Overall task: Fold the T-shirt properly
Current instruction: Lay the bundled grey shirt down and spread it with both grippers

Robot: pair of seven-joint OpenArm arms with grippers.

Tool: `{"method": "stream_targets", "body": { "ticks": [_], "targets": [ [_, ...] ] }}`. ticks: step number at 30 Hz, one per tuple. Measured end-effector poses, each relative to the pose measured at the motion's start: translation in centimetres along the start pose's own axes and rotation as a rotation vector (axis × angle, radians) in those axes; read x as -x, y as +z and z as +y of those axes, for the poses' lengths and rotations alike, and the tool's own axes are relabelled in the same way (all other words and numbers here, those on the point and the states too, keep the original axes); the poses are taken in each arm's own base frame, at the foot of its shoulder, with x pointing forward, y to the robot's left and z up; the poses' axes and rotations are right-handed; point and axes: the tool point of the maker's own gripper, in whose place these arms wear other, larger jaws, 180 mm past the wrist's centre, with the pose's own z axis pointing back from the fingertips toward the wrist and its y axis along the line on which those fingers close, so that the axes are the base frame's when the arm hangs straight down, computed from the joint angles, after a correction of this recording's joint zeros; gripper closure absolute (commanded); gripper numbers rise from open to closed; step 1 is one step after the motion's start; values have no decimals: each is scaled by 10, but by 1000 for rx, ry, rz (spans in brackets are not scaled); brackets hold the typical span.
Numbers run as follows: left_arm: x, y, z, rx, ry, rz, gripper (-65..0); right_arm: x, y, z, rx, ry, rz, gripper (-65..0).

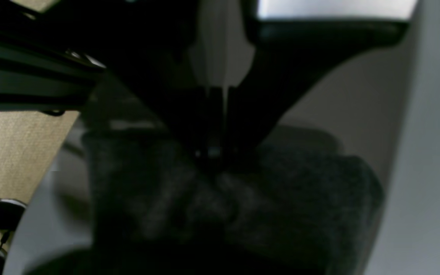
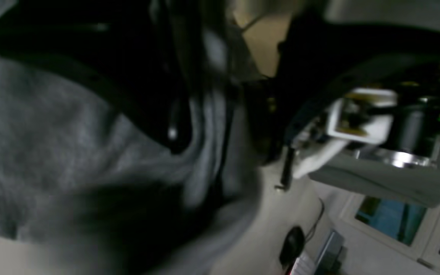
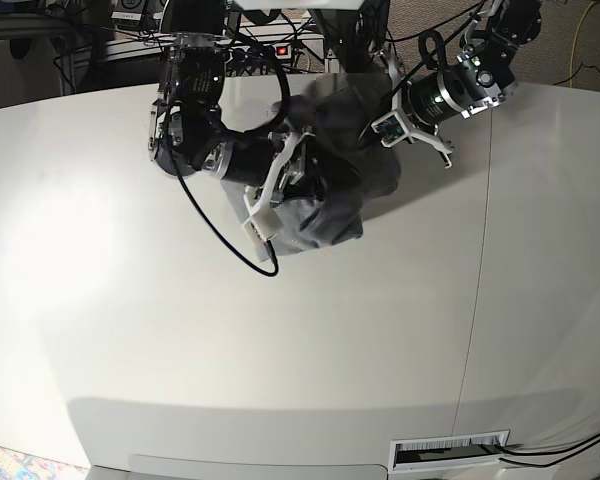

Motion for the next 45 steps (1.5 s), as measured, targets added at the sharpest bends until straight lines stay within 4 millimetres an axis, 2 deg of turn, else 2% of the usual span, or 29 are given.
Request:
{"method": "stream_targets", "body": {
  "ticks": [6,10,14,18,24,30,34,37,40,43,45],
  "targets": [
    [0,0,0,0,0,0,0,-1,0,2,-9,-2,-8,-237],
    [0,0,0,-1,-1,1,0,-13,1,14,-77,-15,-66,-237],
    [5,0,6,-35,-83,30,0,-24,2,22,-123,-16,-108,-237],
    [14,4,29,-156,-150,103,0,-29,2,20,-118,-1,-111,-236],
    [27,22,63,-336,-255,273,0,-37,0,-2,0,79,-46,-236],
    [0,46,94,-540,-363,270,0,-44,1,-20,93,131,-10,-236],
    [-18,66,108,-639,-339,253,0,-49,4,-36,186,170,-5,-236],
    [-37,72,99,-608,-255,186,0,-60,9,-52,274,221,-8,-214],
    [-59,67,67,-468,-110,47,0,-81,17,-65,347,289,-16,-127],
    [-68,62,37,-335,15,-45,0,-96,25,-75,410,339,-13,-35],
    [-66,60,26,-286,50,-51,0,-101,29,-83,456,363,-12,-13]
  ]
}}
